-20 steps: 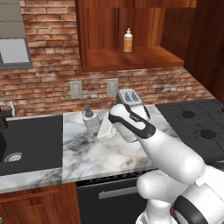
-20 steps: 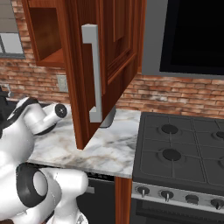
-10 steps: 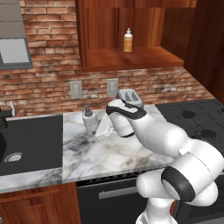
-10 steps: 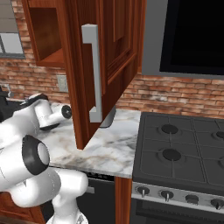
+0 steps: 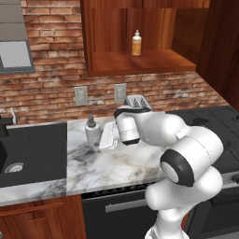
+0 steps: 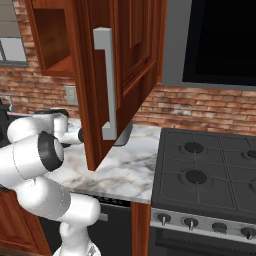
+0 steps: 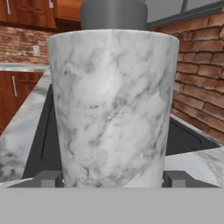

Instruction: Locate and retrieve the soap dispenser and soap dispenser from the cabinet. Place them next to the sink.

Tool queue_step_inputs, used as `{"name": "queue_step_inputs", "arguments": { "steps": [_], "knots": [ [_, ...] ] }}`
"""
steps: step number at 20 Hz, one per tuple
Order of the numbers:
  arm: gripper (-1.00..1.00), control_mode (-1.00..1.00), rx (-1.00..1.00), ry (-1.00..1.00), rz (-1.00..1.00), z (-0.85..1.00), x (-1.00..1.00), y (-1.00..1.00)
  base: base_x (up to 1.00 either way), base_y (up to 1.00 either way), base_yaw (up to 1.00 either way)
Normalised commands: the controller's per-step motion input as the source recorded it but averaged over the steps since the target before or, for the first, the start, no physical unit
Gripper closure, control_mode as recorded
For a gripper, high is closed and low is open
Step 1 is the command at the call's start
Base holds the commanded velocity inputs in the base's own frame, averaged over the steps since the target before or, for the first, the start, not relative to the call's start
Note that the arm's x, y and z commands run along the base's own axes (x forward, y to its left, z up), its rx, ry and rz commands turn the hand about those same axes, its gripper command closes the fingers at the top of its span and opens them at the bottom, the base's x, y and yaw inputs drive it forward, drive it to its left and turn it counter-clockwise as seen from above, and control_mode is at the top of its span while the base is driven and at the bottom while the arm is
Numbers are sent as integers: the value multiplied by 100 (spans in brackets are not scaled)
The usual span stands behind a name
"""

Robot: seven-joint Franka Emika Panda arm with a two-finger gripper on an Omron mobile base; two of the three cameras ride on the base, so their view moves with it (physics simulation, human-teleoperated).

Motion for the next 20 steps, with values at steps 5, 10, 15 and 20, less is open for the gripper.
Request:
{"name": "queue_step_inputs", "arguments": {
  "steps": [5,10,15,20],
  "knots": [
    [100,-100,-2,-2,0,-20,20,7,0,0,0],
    [100,-100,-6,1,0,-4,14,8,0,0,0],
    [100,-100,0,0,0,0,13,12,0,0,0],
    [100,-100,0,0,1,-12,16,20,0,0,0]
  ]
}}
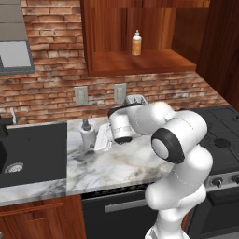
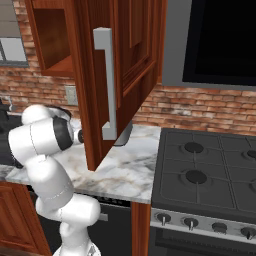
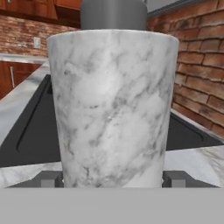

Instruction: Locate and retrieve the soap dispenser and soap dispenser from the cabinet. Place them next to the sink.

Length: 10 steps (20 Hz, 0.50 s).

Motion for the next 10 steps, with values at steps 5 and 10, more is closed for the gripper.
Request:
{"name": "queue_step_inputs", "arguments": {
  "steps": [5,10],
  "knots": [
    [100,-100,4,-1,2,-31,15,18,0,0,0],
    [100,-100,8,-1,3,-39,19,13,0,0,0]
  ]
}}
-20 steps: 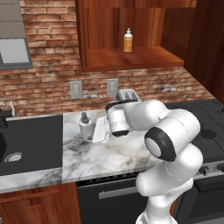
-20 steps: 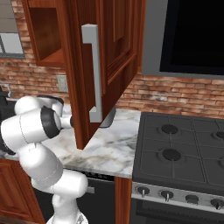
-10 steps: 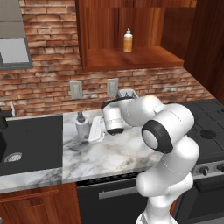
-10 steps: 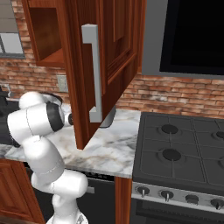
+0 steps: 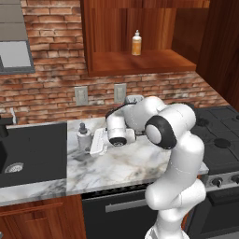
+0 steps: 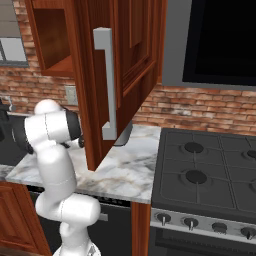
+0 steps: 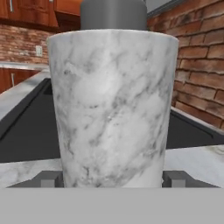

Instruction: Locate and retrieve the soap dispenser and soap dispenser from the cabinet. Place them next to the sink.

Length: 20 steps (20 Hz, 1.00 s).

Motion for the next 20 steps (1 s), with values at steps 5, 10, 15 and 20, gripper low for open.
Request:
{"name": "queue_step_inputs", "arguments": {
  "steps": [5,10,15,20],
  "knots": [
    [100,-100,3,-1,0,-27,23,11,0,0,0],
    [100,-100,0,0,0,-4,23,13,0,0,0],
    [-100,-100,-1,0,0,0,15,20,0,0,0],
    [-100,-100,0,0,0,-2,8,21,0,0,0]
  ]
}}
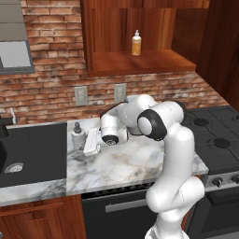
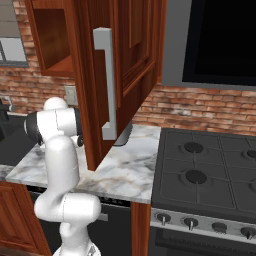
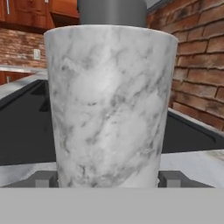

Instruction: Locate and retrieve the soap dispenser and soap dispenser from the cabinet. Place them next to the sink.

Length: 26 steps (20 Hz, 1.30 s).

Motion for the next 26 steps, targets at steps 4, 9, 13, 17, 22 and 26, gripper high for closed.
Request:
{"name": "queue_step_inputs", "arguments": {
  "steps": [4,9,13,17,22,26],
  "knots": [
    [-100,-100,0,0,0,-9,7,9,0,0,0],
    [-100,-100,0,0,0,-20,10,2,0,0,0],
    [-100,-100,2,0,0,-22,6,-4,0,0,0],
    [-100,-100,0,1,0,-2,5,-6,0,0,0],
    [-100,-100,-6,2,-3,32,10,-19,0,0,0],
    [-100,-100,-14,0,-6,53,0,-16,0,0,0]
  ]
}}
